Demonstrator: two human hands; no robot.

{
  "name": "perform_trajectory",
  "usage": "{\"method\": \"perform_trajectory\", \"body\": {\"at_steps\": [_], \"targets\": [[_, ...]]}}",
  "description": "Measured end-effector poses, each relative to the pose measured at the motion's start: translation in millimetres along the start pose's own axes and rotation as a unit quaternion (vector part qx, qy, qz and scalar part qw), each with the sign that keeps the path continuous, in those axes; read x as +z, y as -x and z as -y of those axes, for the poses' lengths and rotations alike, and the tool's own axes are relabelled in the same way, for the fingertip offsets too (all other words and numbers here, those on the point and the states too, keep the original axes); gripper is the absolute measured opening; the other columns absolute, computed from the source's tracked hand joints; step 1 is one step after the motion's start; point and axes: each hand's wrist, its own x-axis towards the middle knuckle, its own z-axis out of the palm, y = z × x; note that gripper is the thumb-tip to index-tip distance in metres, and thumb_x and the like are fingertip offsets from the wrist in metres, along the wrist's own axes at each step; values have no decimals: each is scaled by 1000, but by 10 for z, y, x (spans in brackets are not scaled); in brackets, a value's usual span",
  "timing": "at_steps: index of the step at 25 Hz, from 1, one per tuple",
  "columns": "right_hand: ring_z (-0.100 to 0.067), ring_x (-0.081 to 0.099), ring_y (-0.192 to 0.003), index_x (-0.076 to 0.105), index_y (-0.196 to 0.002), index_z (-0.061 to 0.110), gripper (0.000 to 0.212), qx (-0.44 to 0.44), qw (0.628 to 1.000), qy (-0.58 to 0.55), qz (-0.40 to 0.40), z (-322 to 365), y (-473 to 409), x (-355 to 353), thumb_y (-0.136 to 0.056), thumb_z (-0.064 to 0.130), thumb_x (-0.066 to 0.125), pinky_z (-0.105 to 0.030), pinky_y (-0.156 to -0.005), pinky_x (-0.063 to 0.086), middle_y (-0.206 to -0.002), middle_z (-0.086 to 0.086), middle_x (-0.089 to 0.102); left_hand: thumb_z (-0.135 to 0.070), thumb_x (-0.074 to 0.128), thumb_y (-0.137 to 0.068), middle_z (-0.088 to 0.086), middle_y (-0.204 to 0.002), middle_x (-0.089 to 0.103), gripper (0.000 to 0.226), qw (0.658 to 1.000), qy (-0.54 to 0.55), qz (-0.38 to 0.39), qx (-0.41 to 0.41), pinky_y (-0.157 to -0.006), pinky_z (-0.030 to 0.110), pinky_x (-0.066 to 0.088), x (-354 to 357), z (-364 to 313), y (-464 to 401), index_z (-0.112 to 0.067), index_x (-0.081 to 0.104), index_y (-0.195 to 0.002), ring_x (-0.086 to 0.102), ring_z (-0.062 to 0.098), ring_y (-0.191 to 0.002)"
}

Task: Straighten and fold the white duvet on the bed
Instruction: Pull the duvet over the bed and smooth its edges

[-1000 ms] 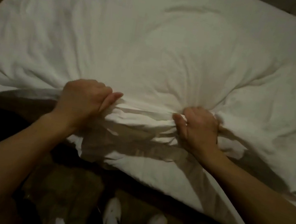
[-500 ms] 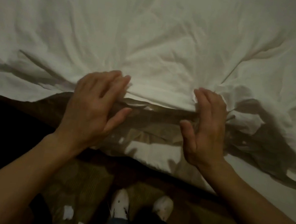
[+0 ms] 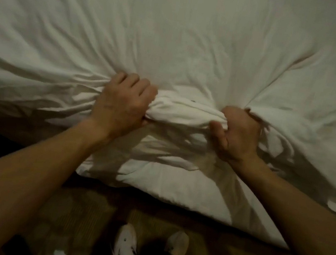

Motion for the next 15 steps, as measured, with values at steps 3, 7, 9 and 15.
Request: {"method": "perform_trajectory", "body": {"at_steps": [3,7,9,15], "targets": [[-22,39,-51,41,-66,22,64,14,999,-14,-26,237,-200,-172,-103,63,10,-31,-58,22,-60,0,40,-48,40,-101,19,-67,58,52,998,68,-10,-9,-47,40,41,-239,310,-47,-5,58,-78,58,36,-57],[-32,54,-80,63,-85,6,74,33,999,1,28,77,53,-385,-103,62,18,-40,-76,37,-84,-14,60,-57,34,-100,20,-72,58,62,998,39,45,-19,-51,43,39,-424,214,-79,-3,59,-82,57,38,-60],[-36,56,-99,65,-103,2,73,48,998,40,23,-250,260,-583,-102,62,24,-46,-97,37,-103,-17,61,-61,43,-93,21,-86,60,62,997,21,68,10,-62,45,40,-397,-54,-217,-1,60,-96,59,38,-73],[-41,43,-134,40,-145,-3,95,153,979,131,46,-1571,1142,-1228,-95,75,25,-66,-116,20,-142,-26,47,-79,51,-81,22,-133,50,99,986,-10,107,130,-94,51,38,-22,-1328,-905,-6,37,-146,50,39,-114]]}}
